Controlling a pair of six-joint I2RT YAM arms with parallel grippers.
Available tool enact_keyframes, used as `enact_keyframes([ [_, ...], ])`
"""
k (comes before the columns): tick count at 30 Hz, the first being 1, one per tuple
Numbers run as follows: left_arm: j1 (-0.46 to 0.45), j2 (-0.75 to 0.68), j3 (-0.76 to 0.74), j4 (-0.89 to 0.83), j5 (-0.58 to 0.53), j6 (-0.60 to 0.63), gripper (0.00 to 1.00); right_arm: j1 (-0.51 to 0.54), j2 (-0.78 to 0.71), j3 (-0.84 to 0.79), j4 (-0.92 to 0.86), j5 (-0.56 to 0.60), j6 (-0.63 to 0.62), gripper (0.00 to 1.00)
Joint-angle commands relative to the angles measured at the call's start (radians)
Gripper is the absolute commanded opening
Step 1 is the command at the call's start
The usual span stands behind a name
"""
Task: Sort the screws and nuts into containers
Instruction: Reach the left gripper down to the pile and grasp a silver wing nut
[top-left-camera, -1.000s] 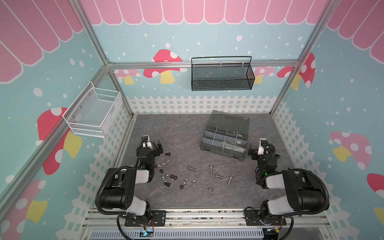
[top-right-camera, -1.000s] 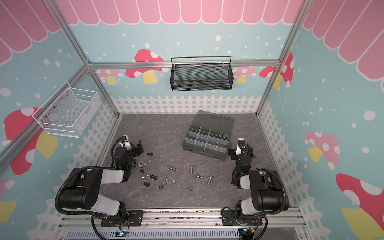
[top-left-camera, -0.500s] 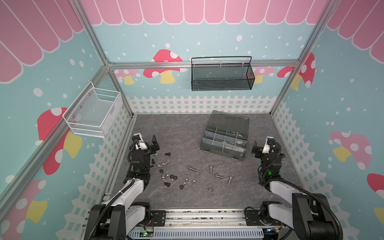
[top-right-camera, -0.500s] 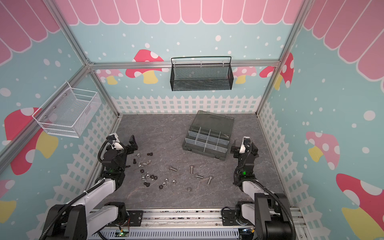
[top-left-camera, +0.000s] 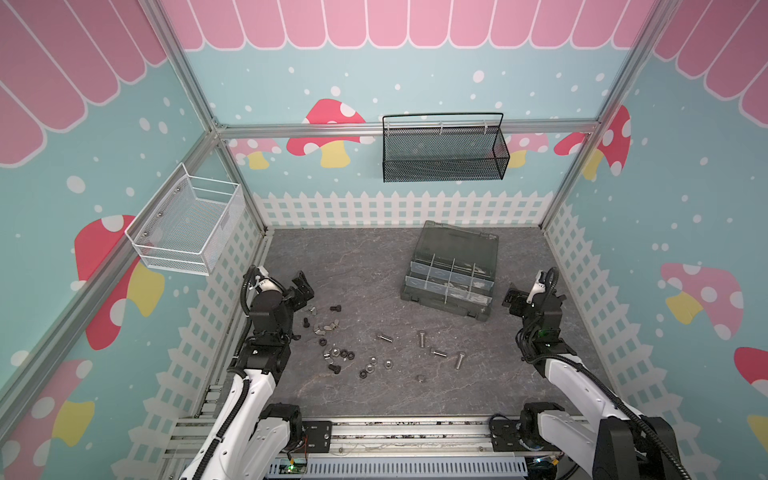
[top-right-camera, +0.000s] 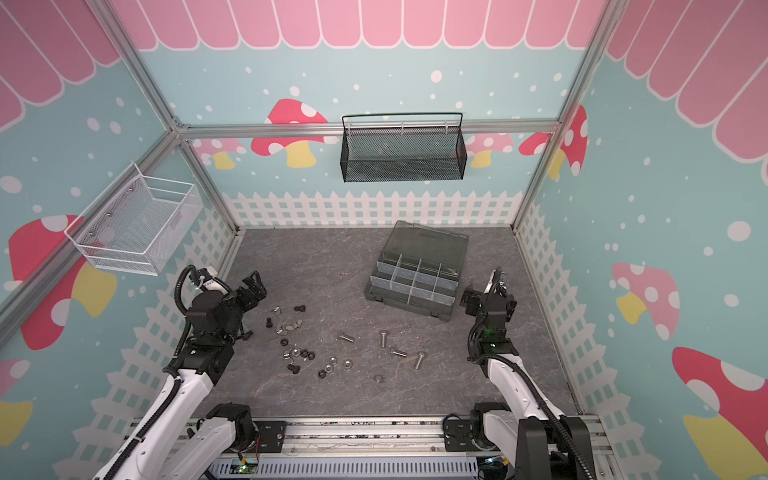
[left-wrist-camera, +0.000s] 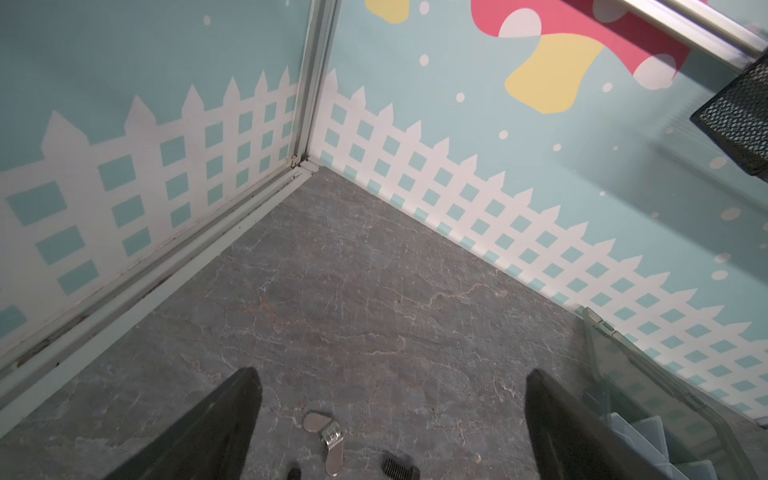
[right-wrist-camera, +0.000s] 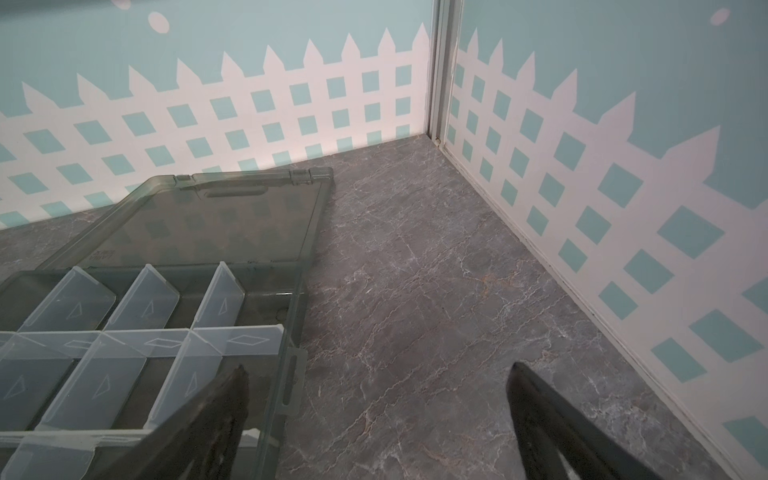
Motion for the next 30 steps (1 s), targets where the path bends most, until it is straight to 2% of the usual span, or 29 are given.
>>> enact_keyframes([
  [1, -0.005, -0.004, 0.082, -0.213, 0.031, -0.079, 1.00, 0.033, -0.013, 0.056, -0.165, 0.036, 0.059, 0.98],
  [8, -0.002, 0.072, 0.197, -0.399, 0.018, -0.114, 1.00, 0.103, 0.032, 0.155, -0.315, 0.087, 0.077, 0.98],
  [14, 0.014, 0.274, 0.251, -0.492, 0.035, -0.135, 1.00, 0.127, 0.067, 0.229, -0.385, 0.078, 0.099, 0.98],
  [21, 0.024, 0.452, 0.260, -0.498, 0.123, -0.142, 1.00, 0.128, 0.065, 0.262, -0.410, 0.045, 0.108, 0.98],
  [27, 0.025, 0.548, 0.272, -0.465, 0.104, -0.125, 1.00, 0.128, 0.071, 0.262, -0.393, 0.022, 0.121, 0.98],
  [30, 0.024, 0.611, 0.296, -0.431, 0.130, -0.125, 1.00, 0.129, 0.083, 0.265, -0.389, 0.014, 0.130, 0.98],
])
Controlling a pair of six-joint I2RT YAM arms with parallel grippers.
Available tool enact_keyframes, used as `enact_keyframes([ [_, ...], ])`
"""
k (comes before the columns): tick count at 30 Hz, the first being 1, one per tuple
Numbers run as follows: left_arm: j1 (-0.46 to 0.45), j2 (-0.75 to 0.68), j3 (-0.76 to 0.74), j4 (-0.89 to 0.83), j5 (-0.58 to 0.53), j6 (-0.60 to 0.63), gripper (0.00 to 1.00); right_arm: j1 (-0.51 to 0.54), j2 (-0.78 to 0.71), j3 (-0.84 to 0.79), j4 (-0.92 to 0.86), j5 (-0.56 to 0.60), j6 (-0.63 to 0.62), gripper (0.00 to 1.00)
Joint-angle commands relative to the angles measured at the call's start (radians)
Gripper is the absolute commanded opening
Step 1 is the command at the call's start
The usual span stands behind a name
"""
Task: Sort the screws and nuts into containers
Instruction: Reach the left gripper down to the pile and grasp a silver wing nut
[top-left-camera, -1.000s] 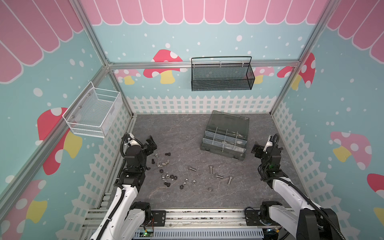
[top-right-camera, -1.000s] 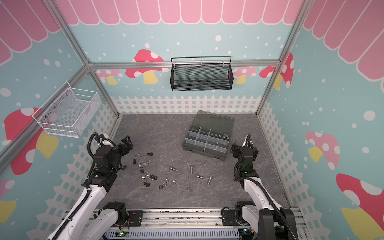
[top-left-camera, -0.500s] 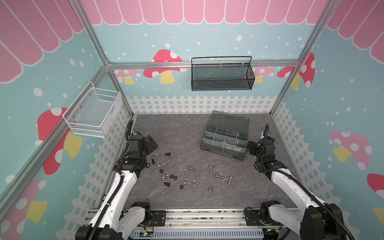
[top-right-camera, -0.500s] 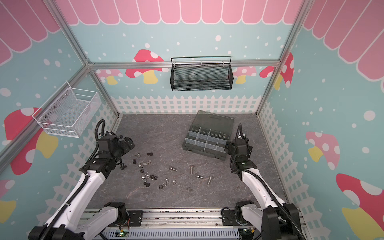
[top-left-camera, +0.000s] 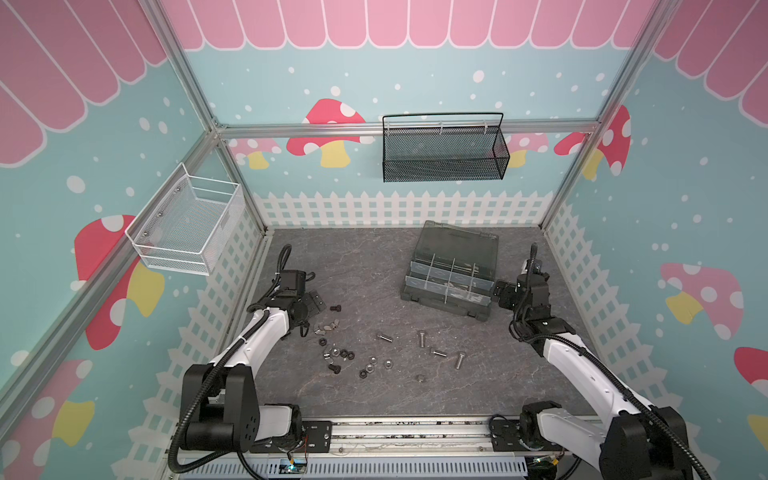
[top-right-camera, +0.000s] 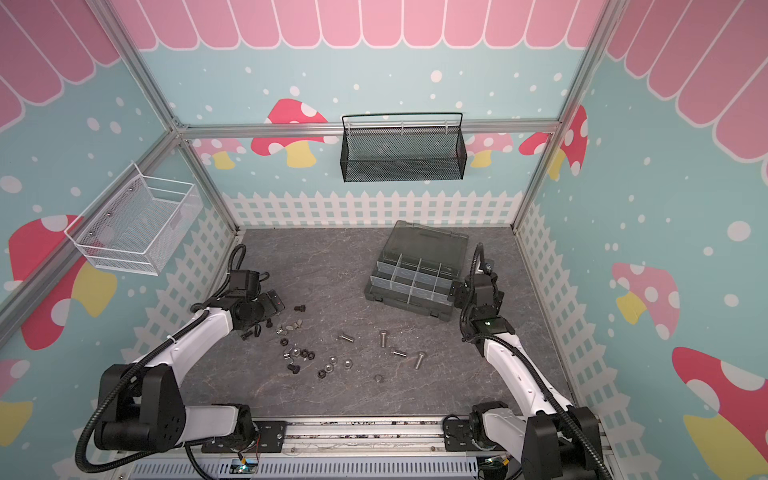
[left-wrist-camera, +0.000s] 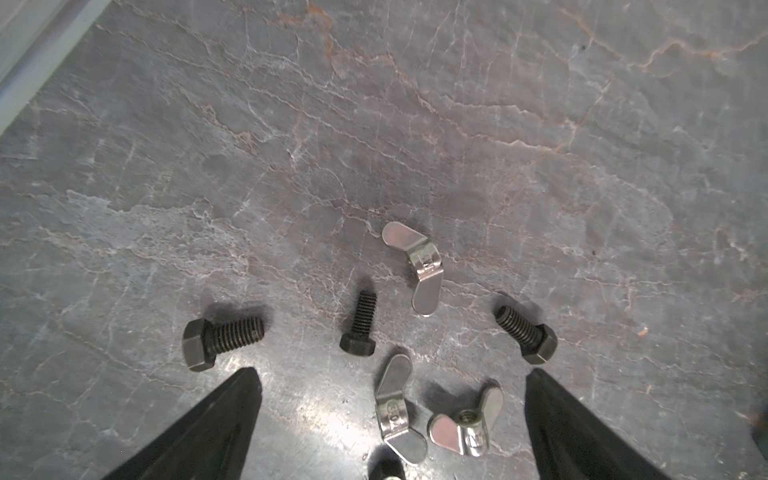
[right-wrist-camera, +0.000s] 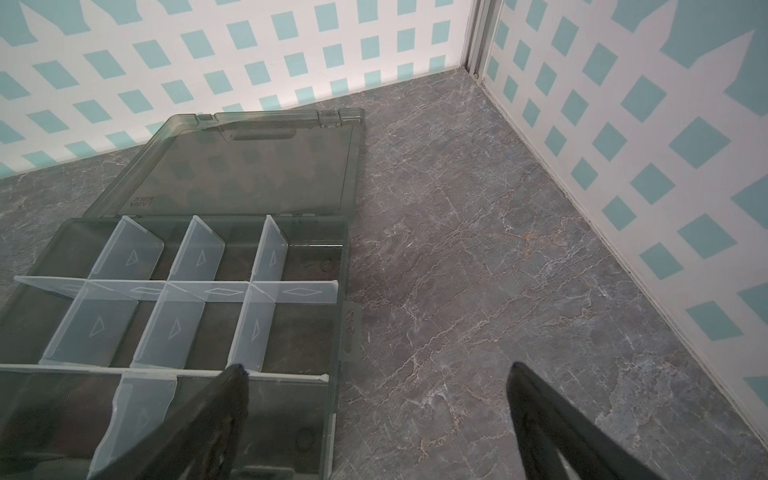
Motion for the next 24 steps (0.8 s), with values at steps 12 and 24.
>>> enact_keyframes([
  [12, -0.007, 0.223, 0.115, 0.101, 0.015, -0.022, 0.63, 0.008, 0.024, 0.038, -0.027, -0.041, 0.043, 0.98],
  [24, -0.007, 0.314, 0.126, 0.126, 0.005, -0.042, 0.48, 0.008, 0.013, 0.045, -0.038, -0.041, 0.046, 0.98],
])
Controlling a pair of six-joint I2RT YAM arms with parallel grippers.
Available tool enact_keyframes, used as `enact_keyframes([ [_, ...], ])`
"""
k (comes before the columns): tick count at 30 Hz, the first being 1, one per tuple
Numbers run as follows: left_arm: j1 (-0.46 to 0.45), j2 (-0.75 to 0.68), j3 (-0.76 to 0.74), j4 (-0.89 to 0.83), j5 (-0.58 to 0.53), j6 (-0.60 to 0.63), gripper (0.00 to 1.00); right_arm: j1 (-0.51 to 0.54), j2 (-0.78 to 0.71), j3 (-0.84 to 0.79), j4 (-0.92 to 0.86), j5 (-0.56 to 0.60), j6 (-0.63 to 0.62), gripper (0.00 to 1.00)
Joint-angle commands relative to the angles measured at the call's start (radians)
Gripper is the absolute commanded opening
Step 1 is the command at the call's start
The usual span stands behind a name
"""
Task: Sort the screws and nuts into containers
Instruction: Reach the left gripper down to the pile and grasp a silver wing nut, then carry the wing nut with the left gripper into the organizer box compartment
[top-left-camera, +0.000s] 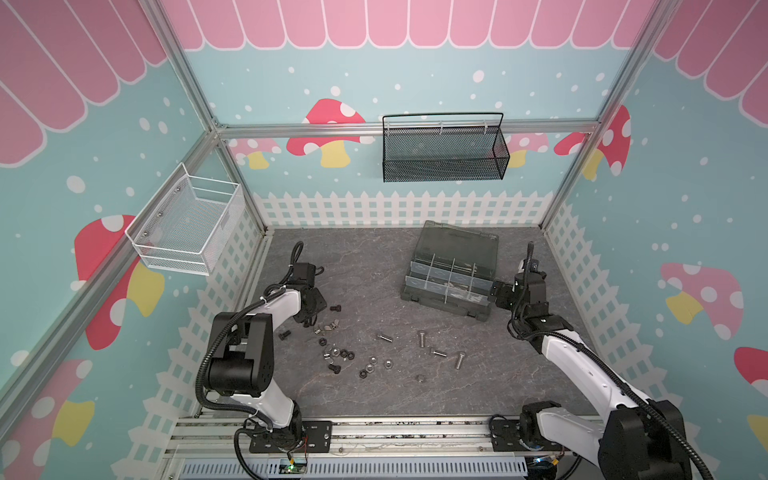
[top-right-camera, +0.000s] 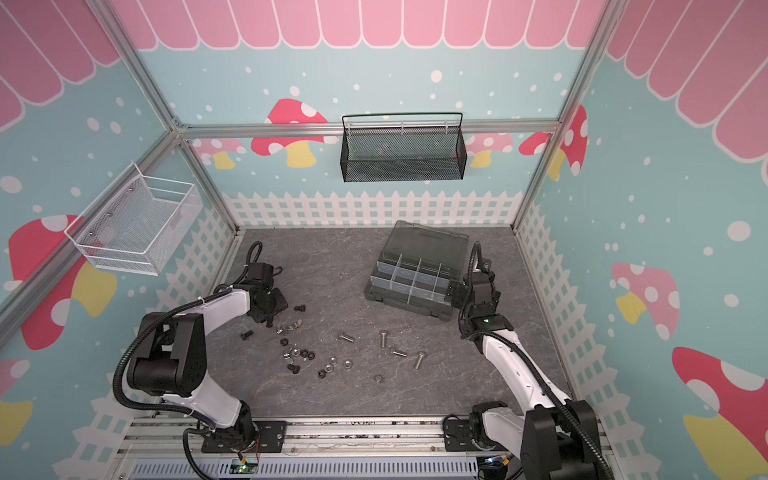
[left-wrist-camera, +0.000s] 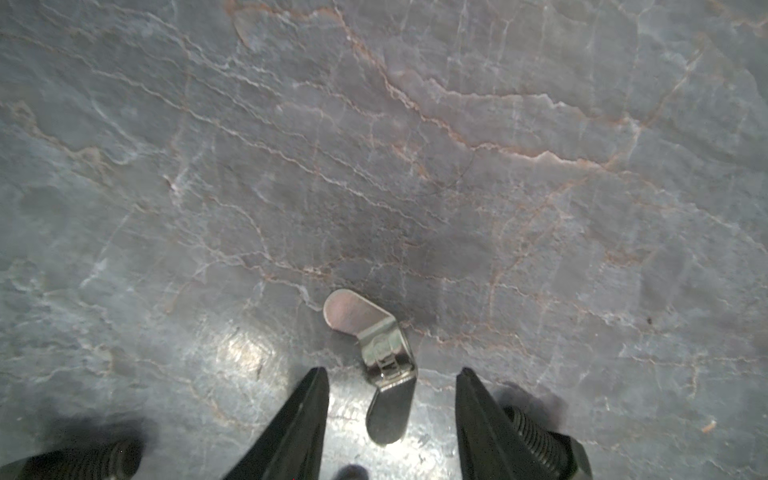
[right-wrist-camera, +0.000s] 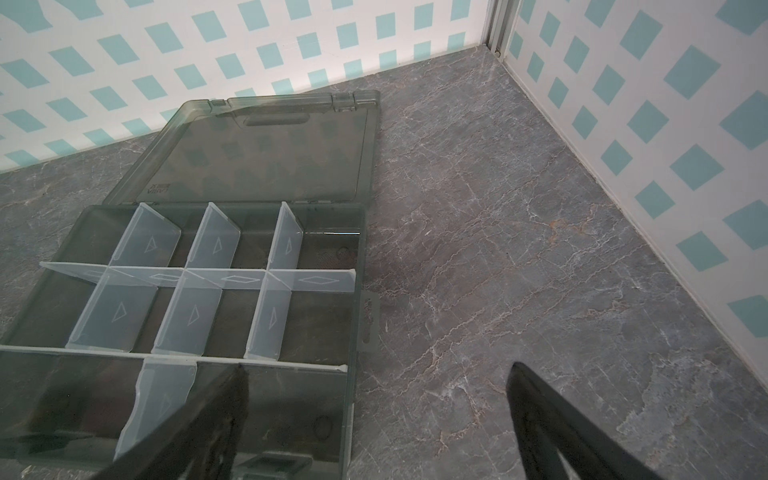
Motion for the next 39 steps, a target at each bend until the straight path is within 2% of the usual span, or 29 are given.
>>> enact_keyframes([
  [1, -0.003, 0.029, 0.026, 0.022, -0.028, -0.023, 0.46, 0.004, -0.014, 0.026, -0.019, 0.001, 0.021, 0.98],
  [13, -0.002, 0.115, 0.052, 0.029, -0.049, -0.028, 0.38, 0.004, -0.030, 0.029, -0.034, 0.016, 0.023, 0.98],
  [19, -0.002, 0.104, 0.043, 0.026, -0.047, -0.032, 0.34, 0.004, -0.039, 0.031, -0.037, 0.030, 0.029, 0.98],
  [31, -0.023, 0.070, 0.010, -0.008, -0.051, -0.032, 0.37, 0.003, -0.036, 0.033, -0.030, 0.026, 0.037, 0.98],
  [37, -0.022, 0.076, 0.002, -0.008, -0.059, -0.036, 0.33, 0.003, -0.030, 0.037, -0.027, 0.024, 0.037, 0.98],
  [39, -0.023, 0.074, 0.005, -0.008, -0.059, -0.035, 0.29, 0.004, -0.032, 0.034, -0.028, 0.026, 0.038, 0.98],
])
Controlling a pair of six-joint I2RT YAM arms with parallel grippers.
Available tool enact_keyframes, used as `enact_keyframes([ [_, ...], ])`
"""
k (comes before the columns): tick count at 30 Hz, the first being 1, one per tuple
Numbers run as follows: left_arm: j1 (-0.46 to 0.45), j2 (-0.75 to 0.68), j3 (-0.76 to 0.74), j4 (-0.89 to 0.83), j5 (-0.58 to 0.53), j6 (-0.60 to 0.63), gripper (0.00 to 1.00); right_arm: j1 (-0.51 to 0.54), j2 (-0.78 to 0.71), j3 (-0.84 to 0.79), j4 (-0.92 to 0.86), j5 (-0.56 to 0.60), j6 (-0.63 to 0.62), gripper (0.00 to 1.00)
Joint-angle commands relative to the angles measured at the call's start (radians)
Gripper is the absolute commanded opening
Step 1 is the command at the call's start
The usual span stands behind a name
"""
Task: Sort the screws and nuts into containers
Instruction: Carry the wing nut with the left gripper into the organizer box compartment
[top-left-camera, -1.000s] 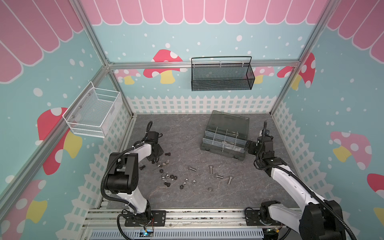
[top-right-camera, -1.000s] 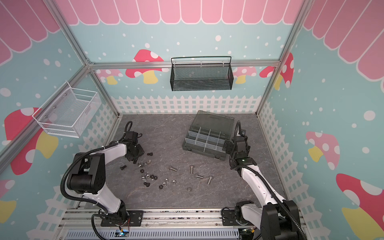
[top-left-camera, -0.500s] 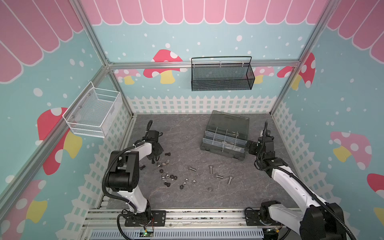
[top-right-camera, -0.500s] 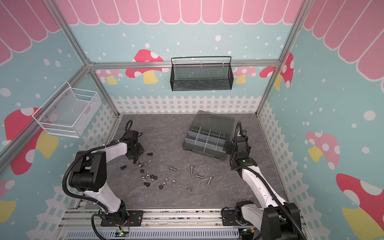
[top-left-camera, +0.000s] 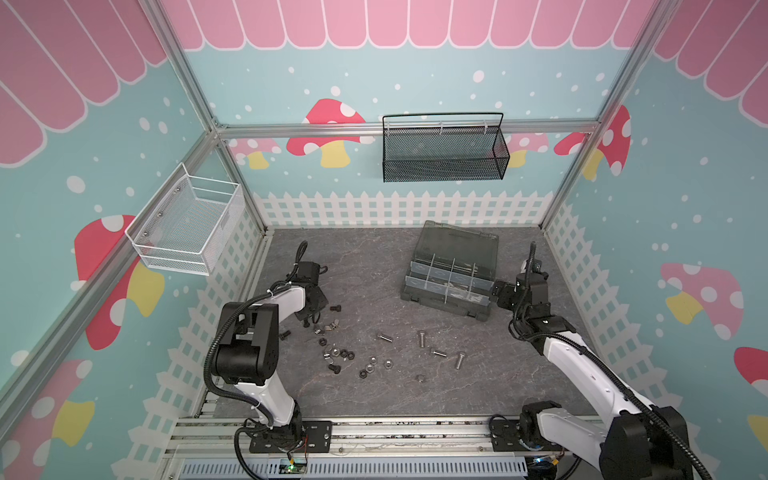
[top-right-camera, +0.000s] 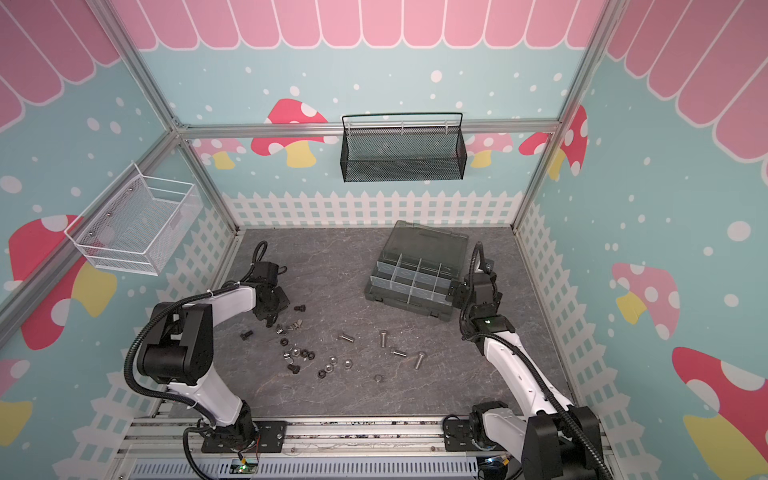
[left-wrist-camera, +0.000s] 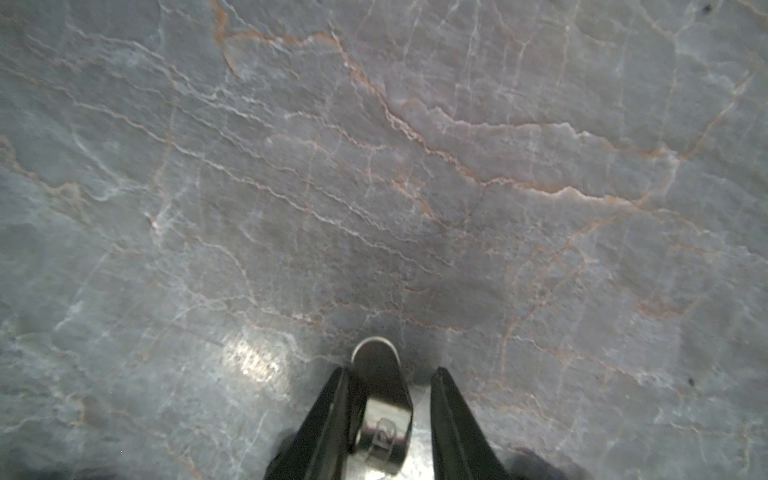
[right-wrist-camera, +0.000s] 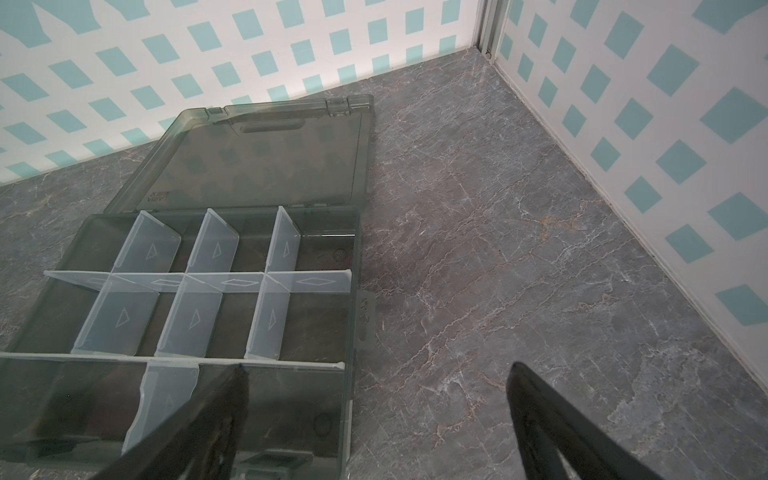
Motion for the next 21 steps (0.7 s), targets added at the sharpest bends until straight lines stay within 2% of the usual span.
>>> enact_keyframes([
  [1, -0.006, -0.004, -0.026, -0.041, 0.005, -0.024, 0.26, 0.004, -0.010, 0.029, -0.001, 0.014, 0.018, 0.98],
  [13, -0.028, -0.073, -0.005, -0.044, 0.024, -0.008, 0.05, 0.004, -0.036, 0.015, -0.001, 0.017, 0.020, 0.98],
  [17, -0.083, -0.110, 0.037, -0.046, 0.041, 0.005, 0.02, 0.004, -0.033, 0.014, -0.002, 0.009, 0.023, 0.98],
  [21, -0.191, -0.118, 0.113, -0.046, 0.062, 0.008, 0.02, 0.004, -0.031, 0.012, -0.004, -0.004, 0.026, 0.98],
])
